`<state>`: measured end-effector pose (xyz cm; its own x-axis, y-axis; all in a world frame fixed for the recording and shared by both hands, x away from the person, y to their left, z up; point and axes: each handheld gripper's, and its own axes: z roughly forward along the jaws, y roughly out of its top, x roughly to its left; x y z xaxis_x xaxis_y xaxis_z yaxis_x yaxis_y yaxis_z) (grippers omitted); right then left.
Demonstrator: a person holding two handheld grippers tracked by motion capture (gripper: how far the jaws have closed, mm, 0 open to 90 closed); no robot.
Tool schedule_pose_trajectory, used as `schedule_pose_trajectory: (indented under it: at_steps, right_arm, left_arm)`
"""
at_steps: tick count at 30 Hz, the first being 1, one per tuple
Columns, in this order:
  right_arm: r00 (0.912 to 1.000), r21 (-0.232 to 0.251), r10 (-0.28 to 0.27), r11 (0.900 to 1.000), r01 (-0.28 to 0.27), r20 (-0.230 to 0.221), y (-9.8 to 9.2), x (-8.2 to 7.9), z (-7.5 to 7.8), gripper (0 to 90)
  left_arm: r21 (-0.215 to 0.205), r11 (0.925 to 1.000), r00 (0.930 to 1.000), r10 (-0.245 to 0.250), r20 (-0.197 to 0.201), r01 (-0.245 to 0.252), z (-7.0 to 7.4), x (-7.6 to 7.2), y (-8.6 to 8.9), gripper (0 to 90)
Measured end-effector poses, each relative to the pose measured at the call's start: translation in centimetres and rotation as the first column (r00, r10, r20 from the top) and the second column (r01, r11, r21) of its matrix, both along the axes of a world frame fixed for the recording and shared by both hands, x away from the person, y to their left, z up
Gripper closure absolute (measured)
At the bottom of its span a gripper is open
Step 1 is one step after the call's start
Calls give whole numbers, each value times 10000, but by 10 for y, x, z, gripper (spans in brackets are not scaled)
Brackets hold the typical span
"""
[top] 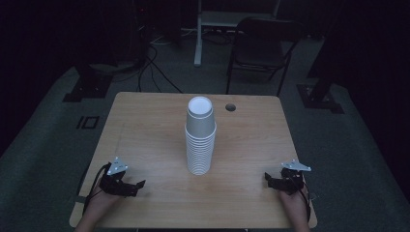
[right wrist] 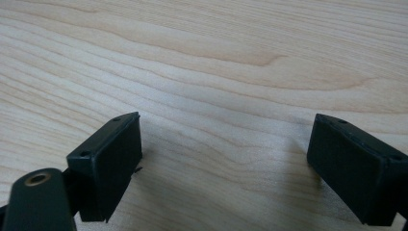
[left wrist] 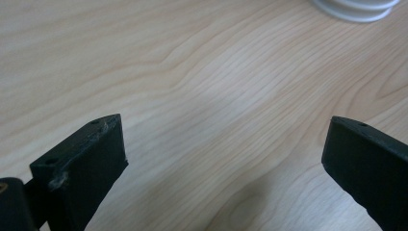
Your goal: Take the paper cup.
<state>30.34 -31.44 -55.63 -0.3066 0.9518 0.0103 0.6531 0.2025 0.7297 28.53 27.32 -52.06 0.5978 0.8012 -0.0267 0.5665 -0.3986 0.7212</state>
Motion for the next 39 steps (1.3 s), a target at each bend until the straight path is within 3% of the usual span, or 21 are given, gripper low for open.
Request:
schedule_pose_trajectory:
  at_steps: [12, 19, 26, 39]
  right_arm:
    - [10000, 10, -12, 10000, 12, -5, 0, 0, 0, 113]
    - [10000, 7, -9, 10000, 9, -3, 0, 0, 0, 113]
    - [10000, 9, -11, 10000, 11, -4, 0, 0, 0, 113]
    - [10000, 9, -10, 10000, 10, -6, 0, 0, 0, 113]
  left_arm:
    - [-509, 9970, 9982, -580, 167, 588, 13, 10, -17, 20]
    - [-560, 9921, 9931, -1100, 403, 1122, 25, 15, -30, 20]
    - [-698, 9882, 9892, -1318, 646, 1363, 38, 18, -42, 20]
    - [-998, 9696, 9695, -2108, 1249, 2236, 66, 23, -64, 20]
